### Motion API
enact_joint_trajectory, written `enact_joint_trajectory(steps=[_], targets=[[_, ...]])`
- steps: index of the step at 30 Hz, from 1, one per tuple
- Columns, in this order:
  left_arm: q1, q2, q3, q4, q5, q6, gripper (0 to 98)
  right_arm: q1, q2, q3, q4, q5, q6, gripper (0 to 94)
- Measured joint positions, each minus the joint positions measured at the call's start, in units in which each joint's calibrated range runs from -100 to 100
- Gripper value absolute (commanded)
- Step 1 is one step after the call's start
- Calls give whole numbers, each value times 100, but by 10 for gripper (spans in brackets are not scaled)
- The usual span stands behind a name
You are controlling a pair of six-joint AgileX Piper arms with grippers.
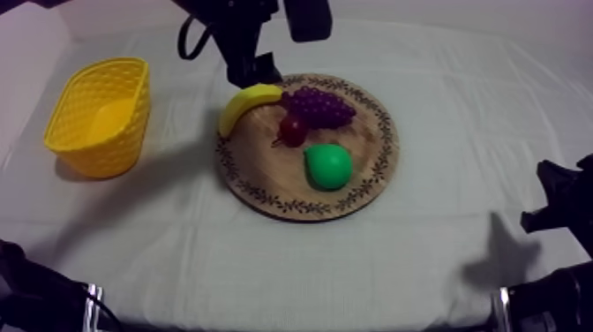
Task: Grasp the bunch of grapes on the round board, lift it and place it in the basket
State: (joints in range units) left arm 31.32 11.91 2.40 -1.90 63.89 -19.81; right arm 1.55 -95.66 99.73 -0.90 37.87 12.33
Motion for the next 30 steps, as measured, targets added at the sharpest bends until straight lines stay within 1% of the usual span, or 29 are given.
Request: enact_joint_trajectory(steps=[8,14,23,27,30], targets=[[71,160,56,-8,-251,73,952,0,0,0,0,-7,0,2],[91,674,-177,7,-318,75,962,0,0,0,0,-7,0,2],[60,1666,-638,190,-507,-34,964,0,0,0,0,-7,0,2],[78,2061,-946,190,-528,-52,965,0,0,0,0,-7,-8,2],[109,2339,-1222,227,-445,-63,965,0,0,0,0,-7,-1,2]])
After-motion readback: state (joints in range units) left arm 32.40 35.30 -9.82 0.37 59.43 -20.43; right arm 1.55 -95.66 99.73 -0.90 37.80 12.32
